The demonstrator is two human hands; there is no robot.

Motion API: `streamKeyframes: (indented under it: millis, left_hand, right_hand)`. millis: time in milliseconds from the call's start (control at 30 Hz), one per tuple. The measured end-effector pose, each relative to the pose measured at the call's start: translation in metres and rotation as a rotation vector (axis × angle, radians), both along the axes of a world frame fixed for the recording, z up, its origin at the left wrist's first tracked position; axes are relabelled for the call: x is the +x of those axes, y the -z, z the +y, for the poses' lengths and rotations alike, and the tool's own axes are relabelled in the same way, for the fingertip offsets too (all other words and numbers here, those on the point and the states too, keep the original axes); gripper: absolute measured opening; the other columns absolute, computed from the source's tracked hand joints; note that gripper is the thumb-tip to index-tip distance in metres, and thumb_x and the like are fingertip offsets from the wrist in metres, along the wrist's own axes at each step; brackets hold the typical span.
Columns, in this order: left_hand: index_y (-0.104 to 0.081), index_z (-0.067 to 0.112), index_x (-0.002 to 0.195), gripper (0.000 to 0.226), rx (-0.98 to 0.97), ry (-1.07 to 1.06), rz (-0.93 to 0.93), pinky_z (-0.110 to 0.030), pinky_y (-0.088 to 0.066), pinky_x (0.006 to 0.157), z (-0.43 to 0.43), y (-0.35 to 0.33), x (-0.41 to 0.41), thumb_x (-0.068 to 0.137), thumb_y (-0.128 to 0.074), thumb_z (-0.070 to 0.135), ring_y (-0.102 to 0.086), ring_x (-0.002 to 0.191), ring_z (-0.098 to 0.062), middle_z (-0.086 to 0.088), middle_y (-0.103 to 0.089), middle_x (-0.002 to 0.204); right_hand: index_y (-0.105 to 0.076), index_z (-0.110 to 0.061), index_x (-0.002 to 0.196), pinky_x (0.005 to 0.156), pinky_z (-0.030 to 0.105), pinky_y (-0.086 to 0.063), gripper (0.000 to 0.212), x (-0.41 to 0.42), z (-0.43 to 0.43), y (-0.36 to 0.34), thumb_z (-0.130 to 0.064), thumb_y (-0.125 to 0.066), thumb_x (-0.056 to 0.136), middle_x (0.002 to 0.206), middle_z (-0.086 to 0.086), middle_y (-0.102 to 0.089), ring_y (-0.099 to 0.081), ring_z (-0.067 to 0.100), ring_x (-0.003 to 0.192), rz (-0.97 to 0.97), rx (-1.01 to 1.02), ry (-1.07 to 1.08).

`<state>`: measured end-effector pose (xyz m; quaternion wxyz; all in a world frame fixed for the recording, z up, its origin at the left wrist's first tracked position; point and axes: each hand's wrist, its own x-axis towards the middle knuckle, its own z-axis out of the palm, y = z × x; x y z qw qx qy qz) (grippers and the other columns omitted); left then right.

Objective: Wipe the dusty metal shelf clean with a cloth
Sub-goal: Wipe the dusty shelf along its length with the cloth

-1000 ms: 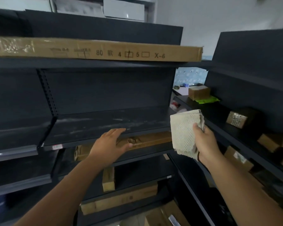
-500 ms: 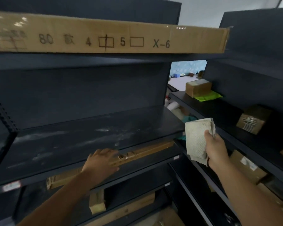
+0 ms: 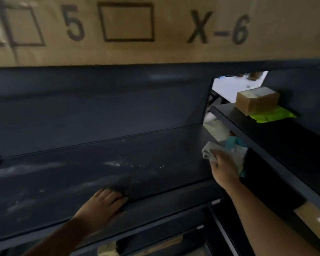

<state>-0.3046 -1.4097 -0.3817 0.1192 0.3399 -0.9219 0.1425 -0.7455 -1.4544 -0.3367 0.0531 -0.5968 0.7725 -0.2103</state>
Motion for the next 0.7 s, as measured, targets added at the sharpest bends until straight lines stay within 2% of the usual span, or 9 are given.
streamKeyframes:
  millis: [67, 133, 267, 367, 467, 533, 600, 667, 700]
  left_hand:
    - [-0.067, 0.025, 0.115, 0.043, 0.013, -0.001, 0.009, -0.036, -0.047, 0.085, 0.002, -0.003, 0.000, 0.097, -0.035, 0.048, -0.058, 0.092, -0.022, 0.002, -0.065, 0.103]
    - [-0.066, 0.024, 0.116, 0.040, 0.030, -0.007, 0.020, -0.036, -0.040, 0.088, 0.003, -0.004, 0.000, 0.086, -0.051, 0.047, -0.057, 0.094, -0.022, 0.001, -0.065, 0.105]
    - [-0.066, 0.026, 0.116, 0.045, 0.050, 0.013, 0.027, -0.033, -0.034, 0.089, 0.007, -0.010, 0.002, 0.078, -0.056, 0.049, -0.052, 0.097, -0.019, 0.004, -0.065, 0.105]
    - [-0.066, 0.024, 0.115, 0.043, 0.060, 0.020, 0.124, -0.032, -0.036, 0.087, 0.009, -0.014, 0.007, 0.079, -0.058, 0.044, -0.050, 0.096, -0.018, 0.003, -0.065, 0.105]
    - [-0.067, 0.024, 0.112, 0.031, 0.053, 0.065, 0.160, -0.033, -0.040, 0.083, 0.010, -0.015, 0.018, 0.091, -0.051, 0.039, -0.054, 0.093, -0.019, 0.002, -0.065, 0.104]
    - [-0.068, 0.024, 0.108, 0.034, 0.036, 0.103, 0.143, -0.034, -0.040, 0.081, 0.011, -0.015, 0.032, 0.095, -0.040, 0.040, -0.058, 0.088, -0.021, 0.001, -0.066, 0.100]
    - [-0.068, 0.024, 0.104, 0.034, 0.015, 0.113, 0.123, -0.034, -0.038, 0.081, 0.009, -0.018, 0.049, 0.096, -0.039, 0.040, -0.059, 0.085, -0.022, 0.000, -0.067, 0.098]
    - [-0.068, 0.023, 0.102, 0.027, 0.010, 0.090, 0.111, -0.033, -0.039, 0.081, 0.006, -0.021, 0.065, 0.092, -0.050, 0.040, -0.059, 0.084, -0.022, 0.000, -0.067, 0.097]
    - [-0.069, 0.023, 0.102, 0.026, 0.011, 0.074, 0.109, -0.034, -0.039, 0.082, 0.005, -0.021, 0.071, 0.087, -0.057, 0.041, -0.060, 0.085, -0.022, -0.001, -0.067, 0.097]
  right_hand:
    - [-0.022, -0.024, 0.150, 0.119, 0.054, -0.012, 0.054, 0.007, -0.010, 0.021, -0.042, -0.029, 0.099, 0.159, 0.018, -0.019, -0.015, 0.039, 0.145, 0.111, 0.249, 0.064]
    - [-0.009, -0.031, 0.151, 0.119, 0.054, -0.003, 0.057, 0.017, -0.014, 0.026, -0.049, -0.018, 0.097, 0.163, 0.011, -0.005, -0.001, 0.036, 0.148, 0.104, 0.306, 0.115]
    - [0.001, -0.035, 0.150, 0.118, 0.057, 0.000, 0.058, 0.065, -0.011, 0.022, -0.051, -0.014, 0.097, 0.163, 0.009, 0.005, 0.004, 0.038, 0.148, 0.146, 0.327, 0.038]
    - [0.003, -0.038, 0.150, 0.117, 0.060, 0.003, 0.057, 0.125, -0.001, 0.021, -0.051, -0.013, 0.097, 0.162, 0.010, 0.009, 0.009, 0.039, 0.147, 0.141, 0.324, -0.078]
    - [0.001, -0.041, 0.149, 0.116, 0.061, 0.004, 0.056, 0.197, 0.007, 0.022, -0.052, -0.013, 0.096, 0.162, 0.011, 0.008, 0.009, 0.040, 0.147, 0.152, 0.297, -0.225]
    - [-0.005, -0.042, 0.148, 0.116, 0.060, 0.007, 0.054, 0.246, 0.013, 0.024, -0.050, -0.016, 0.096, 0.163, 0.009, 0.006, 0.011, 0.040, 0.147, 0.130, 0.282, -0.319]
    - [-0.015, -0.040, 0.148, 0.116, 0.058, 0.008, 0.052, 0.283, 0.017, 0.023, -0.048, -0.019, 0.097, 0.163, 0.007, 0.001, 0.010, 0.038, 0.148, 0.087, 0.276, -0.378]
    - [-0.029, -0.032, 0.146, 0.119, 0.054, -0.003, 0.050, 0.306, 0.020, 0.016, -0.045, -0.021, 0.098, 0.161, 0.006, -0.018, -0.004, 0.035, 0.149, 0.022, 0.245, -0.397]
    - [-0.039, -0.027, 0.141, 0.118, 0.049, -0.014, 0.048, 0.311, 0.020, 0.009, -0.043, -0.023, 0.099, 0.154, 0.008, -0.035, -0.020, 0.034, 0.146, -0.058, 0.215, -0.379]
